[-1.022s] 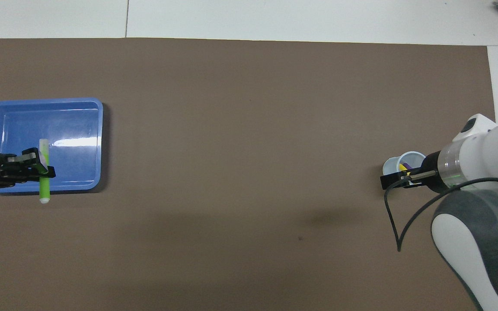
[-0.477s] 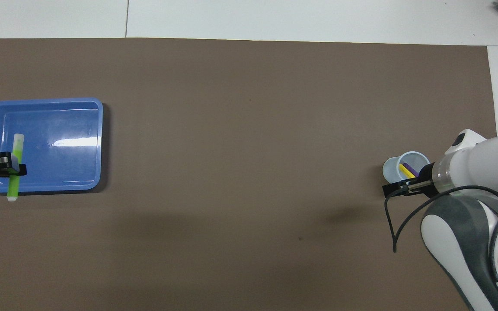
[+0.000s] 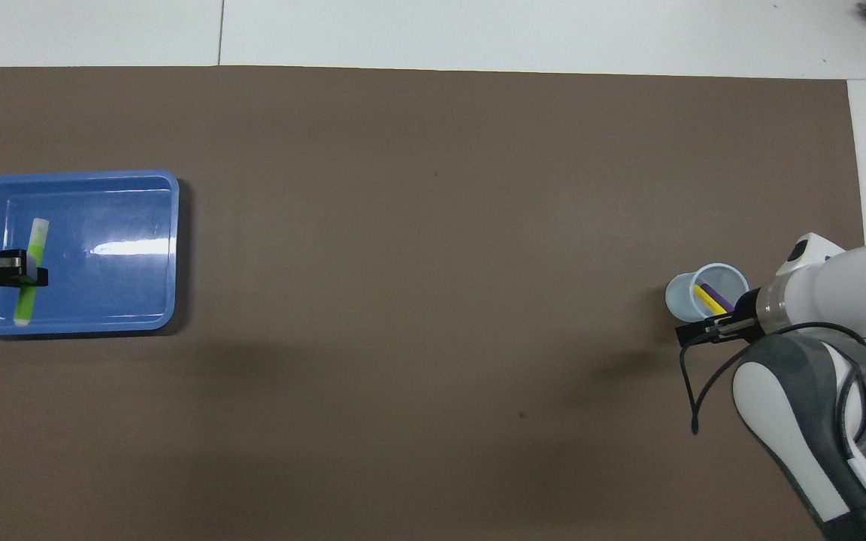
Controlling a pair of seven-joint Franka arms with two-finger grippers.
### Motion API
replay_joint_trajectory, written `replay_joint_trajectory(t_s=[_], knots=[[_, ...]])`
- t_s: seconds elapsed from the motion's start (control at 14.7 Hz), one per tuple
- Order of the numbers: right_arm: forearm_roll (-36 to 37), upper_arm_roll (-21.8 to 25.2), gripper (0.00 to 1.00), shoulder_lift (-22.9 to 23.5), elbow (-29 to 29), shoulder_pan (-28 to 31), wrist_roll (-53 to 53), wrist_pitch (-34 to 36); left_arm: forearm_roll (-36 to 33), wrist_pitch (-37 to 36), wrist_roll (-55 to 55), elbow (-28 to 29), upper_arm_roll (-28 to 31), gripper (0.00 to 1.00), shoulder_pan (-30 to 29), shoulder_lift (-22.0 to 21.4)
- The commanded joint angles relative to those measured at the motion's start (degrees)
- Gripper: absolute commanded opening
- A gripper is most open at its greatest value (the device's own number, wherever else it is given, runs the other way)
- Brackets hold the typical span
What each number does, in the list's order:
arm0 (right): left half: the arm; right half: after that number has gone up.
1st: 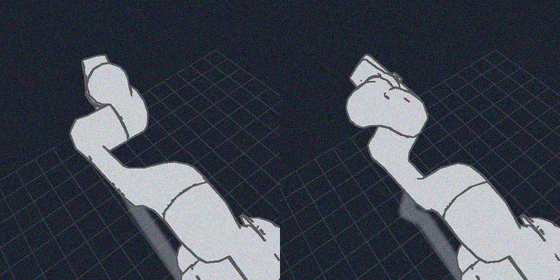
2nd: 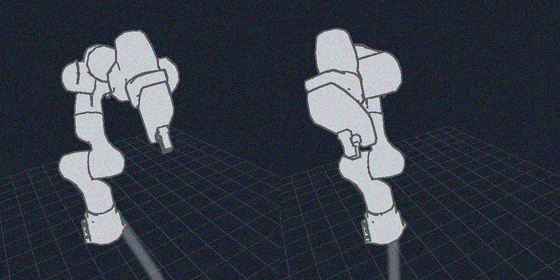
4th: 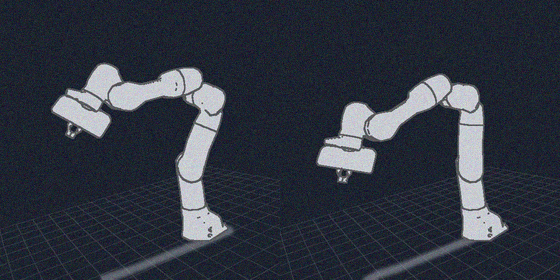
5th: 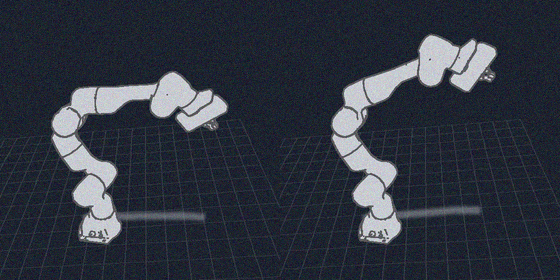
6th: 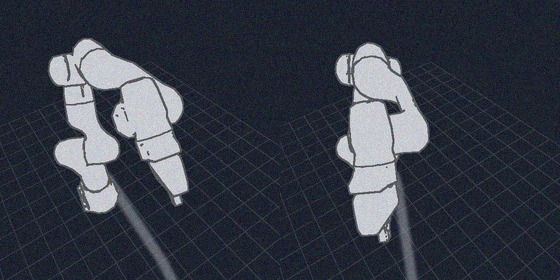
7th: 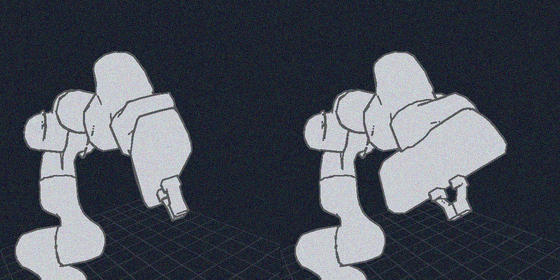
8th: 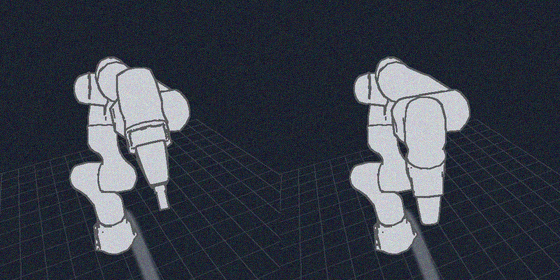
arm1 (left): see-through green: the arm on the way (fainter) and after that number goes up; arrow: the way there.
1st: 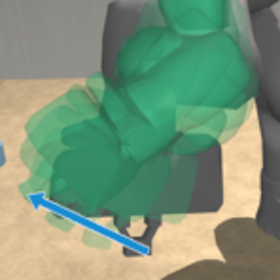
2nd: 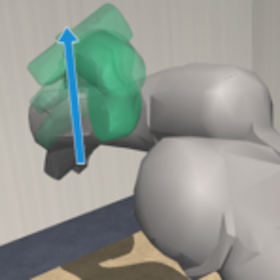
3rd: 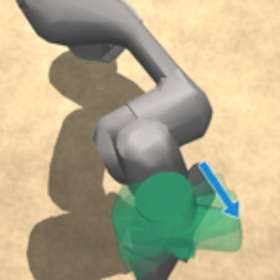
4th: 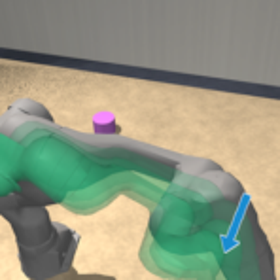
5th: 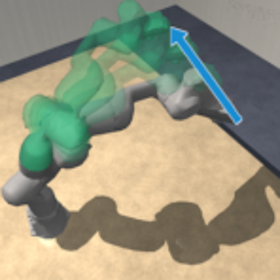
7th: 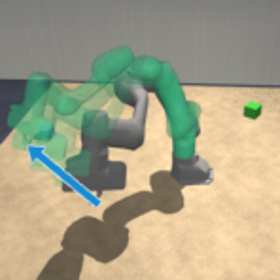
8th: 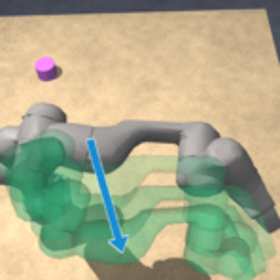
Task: Right arm passes pens to left for tray arrangement
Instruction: 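Move the green pen over the blue tray with the left gripper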
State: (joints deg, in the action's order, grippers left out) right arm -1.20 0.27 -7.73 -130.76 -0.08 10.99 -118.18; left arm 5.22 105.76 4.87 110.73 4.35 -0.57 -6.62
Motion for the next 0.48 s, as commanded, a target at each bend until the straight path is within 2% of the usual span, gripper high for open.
replay_joint_trajectory(t_s=[0.0, 0.41], knots=[[0.67, -0.71, 1.00, -0.45, -0.64, 1.58, 1.83, -1.00, -1.27, 3.39, 3.21, -0.08, -0.40, 0.00, -0.66, 2.83], [0.50, -0.71, 1.00, 0.87, -0.73, 2.02, 2.54, -1.88, -1.27, 14.20, 8.66, 0.10, -0.40, 0.00, -2.33, 10.39]])
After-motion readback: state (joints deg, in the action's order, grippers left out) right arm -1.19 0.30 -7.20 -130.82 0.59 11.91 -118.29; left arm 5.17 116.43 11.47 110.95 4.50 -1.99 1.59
